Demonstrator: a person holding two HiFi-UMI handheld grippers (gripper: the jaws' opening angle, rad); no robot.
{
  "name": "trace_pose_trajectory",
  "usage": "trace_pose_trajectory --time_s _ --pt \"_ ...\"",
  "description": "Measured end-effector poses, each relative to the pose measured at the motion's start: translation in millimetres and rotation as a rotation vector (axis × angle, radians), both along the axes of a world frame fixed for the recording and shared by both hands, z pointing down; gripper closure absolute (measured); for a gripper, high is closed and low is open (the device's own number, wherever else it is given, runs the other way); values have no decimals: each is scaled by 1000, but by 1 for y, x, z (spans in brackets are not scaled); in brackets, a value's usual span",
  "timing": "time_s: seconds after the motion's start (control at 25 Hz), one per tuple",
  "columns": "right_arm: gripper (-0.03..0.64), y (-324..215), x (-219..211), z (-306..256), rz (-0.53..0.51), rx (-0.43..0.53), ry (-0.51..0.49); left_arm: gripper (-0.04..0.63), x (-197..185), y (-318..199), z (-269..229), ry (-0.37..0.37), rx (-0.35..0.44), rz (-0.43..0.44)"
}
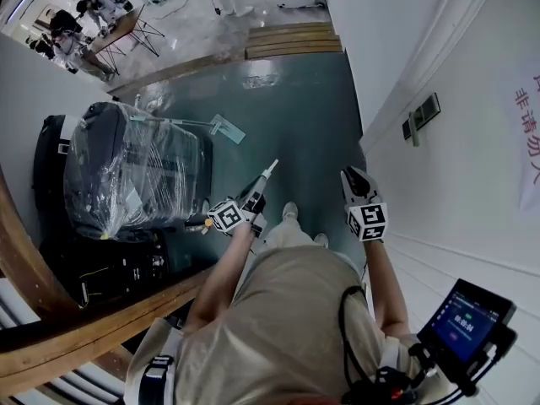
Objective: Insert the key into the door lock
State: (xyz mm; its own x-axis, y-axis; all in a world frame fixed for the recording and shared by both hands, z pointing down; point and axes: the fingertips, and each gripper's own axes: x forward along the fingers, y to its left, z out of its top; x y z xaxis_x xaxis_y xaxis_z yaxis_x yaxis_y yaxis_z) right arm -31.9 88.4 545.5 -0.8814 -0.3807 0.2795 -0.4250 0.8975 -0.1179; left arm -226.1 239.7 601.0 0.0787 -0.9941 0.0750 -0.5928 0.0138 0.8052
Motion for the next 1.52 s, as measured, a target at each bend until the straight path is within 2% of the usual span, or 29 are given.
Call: trace_pose_trajectory --time_s 0.2,0.44,0.68,0.8,1.16,1.36,1.52 --pt "555 -21 -34 -14 49 1 -25 561 -26 -31 -1 32 8 78" --pt "555 -45 -67 -13 115 17 -12 561 -60 -72 -1 30 27 164" --pt "555 -62 -78 -1 194 13 -4 561 -78 -103 10 67 26 237" --pt "555 -67 -77 -2 232 14 -3 561 -86 -114 13 61 23 263" --pt "555 -90 -68 -6 309 34 9 561 -78 -149 9 76 31 345" --pt "555 -96 -61 -23 312 29 -35 561 -64 -166 10 102 21 374" --pt "555 -107 -49 -26 314 30 -39 561 -49 -183 11 86 12 387"
